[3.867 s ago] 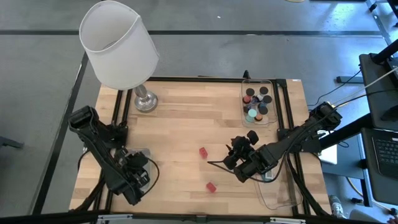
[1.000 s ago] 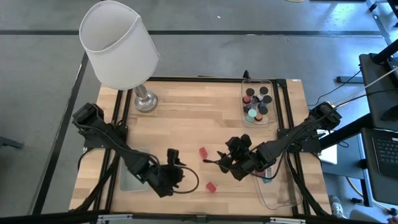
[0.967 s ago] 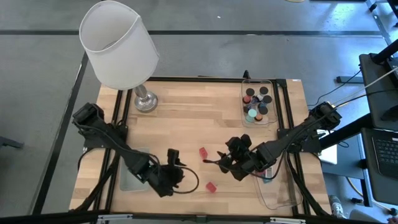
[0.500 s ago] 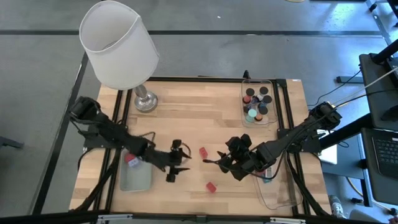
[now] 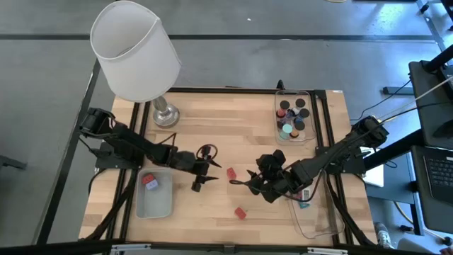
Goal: Pick & Place Office items
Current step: Put the top orange charger adapter into the white bin
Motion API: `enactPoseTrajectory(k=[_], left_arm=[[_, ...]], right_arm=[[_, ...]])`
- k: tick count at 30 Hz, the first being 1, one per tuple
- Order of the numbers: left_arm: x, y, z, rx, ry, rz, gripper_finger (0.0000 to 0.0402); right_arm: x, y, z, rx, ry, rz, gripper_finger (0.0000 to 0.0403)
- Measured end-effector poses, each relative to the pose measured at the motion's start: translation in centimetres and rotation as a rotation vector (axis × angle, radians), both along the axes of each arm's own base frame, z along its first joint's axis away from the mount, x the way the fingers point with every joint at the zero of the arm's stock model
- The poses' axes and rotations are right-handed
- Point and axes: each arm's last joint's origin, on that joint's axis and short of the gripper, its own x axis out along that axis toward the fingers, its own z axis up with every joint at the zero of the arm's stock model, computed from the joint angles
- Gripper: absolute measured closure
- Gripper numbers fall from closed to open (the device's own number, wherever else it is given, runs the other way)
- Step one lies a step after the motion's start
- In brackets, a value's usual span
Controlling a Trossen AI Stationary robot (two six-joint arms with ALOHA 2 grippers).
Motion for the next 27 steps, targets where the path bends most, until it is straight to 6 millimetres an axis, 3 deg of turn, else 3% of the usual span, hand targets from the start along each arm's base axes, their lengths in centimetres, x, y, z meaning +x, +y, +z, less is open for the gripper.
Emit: enactPoseTrajectory(k=[4,12,19,27], left_arm=[[0.6,2.0,-0.1,-0.027,0.01,-0.136,0.0184],[1.0,5.5,0.1,-0.035,-0.027,-0.238,0.0184],[1.8,5.7,-0.9,-0.037,-0.042,-0.313,0.0184],[4.6,5.7,-1.4,-0.019,-0.036,-0.328,0.0184]], right_arm=[[0.4,-0.8,0.0,-0.017,0.012,-0.01,0.0121],[0.9,-1.9,0.0,-0.015,0.019,-0.041,0.0121],[1.1,-2.3,0.0,-0.012,0.015,-0.058,0.0121],[1.2,-2.3,0.0,0.002,0.011,-0.055,0.0121]])
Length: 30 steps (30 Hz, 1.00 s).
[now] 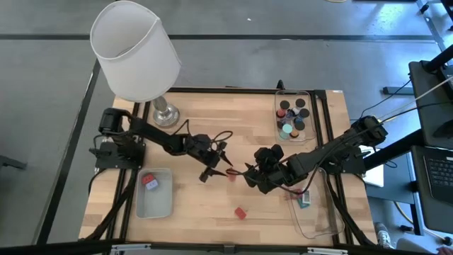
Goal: Pick & Place Office items
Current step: Put the top orange charger adapter into the white bin
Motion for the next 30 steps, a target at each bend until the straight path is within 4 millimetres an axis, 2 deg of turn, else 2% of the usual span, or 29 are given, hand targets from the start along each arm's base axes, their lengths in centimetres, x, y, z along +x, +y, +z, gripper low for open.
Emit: enactPoseTrajectory(k=[7,14,30], left_arm=[[2.4,-0.4,-1.8,-0.043,0.1,-0.112,0.0184],[3.6,-0.3,-1.4,-0.007,0.092,-0.128,0.0184],[3.1,-0.4,-2.2,0.034,0.186,-0.155,0.0185]], right_arm=[[0.0,0.0,0.0,0.007,0.001,0.004,0.0121],[0.0,0.1,0.0,0.014,0.006,0.01,0.0121],[0.0,0.0,0.0,0.002,0.015,0.023,0.0121]])
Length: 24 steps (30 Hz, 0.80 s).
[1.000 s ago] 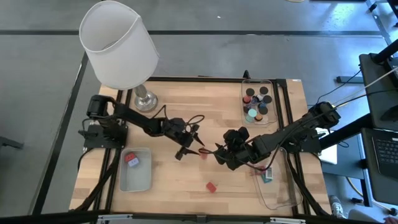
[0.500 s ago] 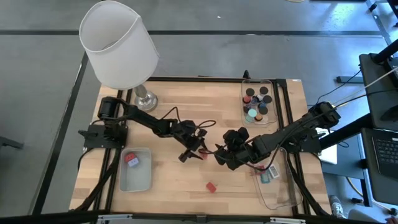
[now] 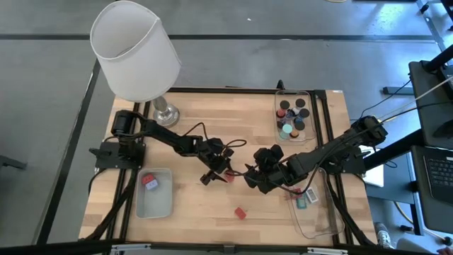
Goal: Pick & Place Office items
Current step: Put the top orange charger adapter into the white bin
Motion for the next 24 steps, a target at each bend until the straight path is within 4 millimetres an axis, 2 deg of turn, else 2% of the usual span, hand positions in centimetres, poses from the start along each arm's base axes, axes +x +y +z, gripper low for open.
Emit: enactPoseTrajectory(k=[6,13,20,24], left_arm=[[-0.1,0.0,-0.2,-0.023,0.035,0.021,0.0209],[-0.2,0.0,-0.2,-0.067,0.069,0.055,0.0281],[-0.2,-0.1,0.4,-0.224,0.147,0.234,0.0283],[-0.5,-1.1,1.9,-0.203,0.129,0.295,0.0283]], right_arm=[[0.0,0.0,0.0,-0.002,-0.001,-0.001,0.0121],[0.0,0.0,0.0,-0.002,-0.001,-0.001,0.0121],[0.0,0.0,0.0,-0.002,-0.001,-0.001,0.0121],[0.0,0.0,0.0,-0.003,0.0,0.0,0.0121]])
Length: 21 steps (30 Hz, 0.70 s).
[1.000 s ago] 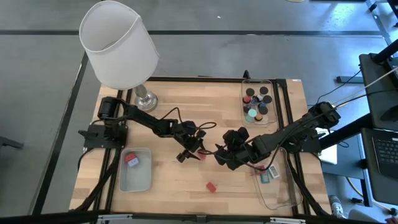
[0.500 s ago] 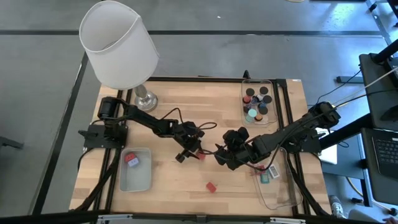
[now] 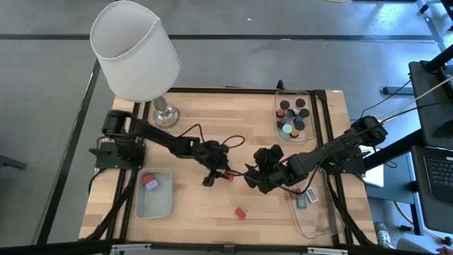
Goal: Pick & Place Office items
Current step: Put the top orange charger adapter into the white bin
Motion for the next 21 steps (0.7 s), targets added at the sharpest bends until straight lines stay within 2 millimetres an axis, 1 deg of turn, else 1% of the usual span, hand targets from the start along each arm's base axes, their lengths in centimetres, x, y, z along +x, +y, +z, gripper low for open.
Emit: enactPoseTrajectory(k=[4,8,13,16,21], left_arm=[[-1.3,-2.0,2.2,0.059,-0.004,0.015,0.0283],[-3.5,-4.0,4.4,0.102,0.02,0.117,0.0283],[-7.6,-6.2,6.2,0.068,0.108,0.256,0.0283],[-10.4,-7.3,6.6,0.018,0.171,0.329,0.0283],[-14.8,-9.2,7.6,-0.086,0.215,0.484,0.0283]], right_arm=[[0.0,0.0,0.0,-0.001,0.001,0.003,0.0121],[-0.1,0.1,0.0,-0.006,0.005,0.011,0.0121],[-0.1,0.1,0.0,-0.02,0.015,0.027,0.0121],[-0.1,0.1,0.0,-0.02,0.015,0.028,0.0121],[-0.1,0.1,0.0,-0.035,0.026,0.044,0.0121]])
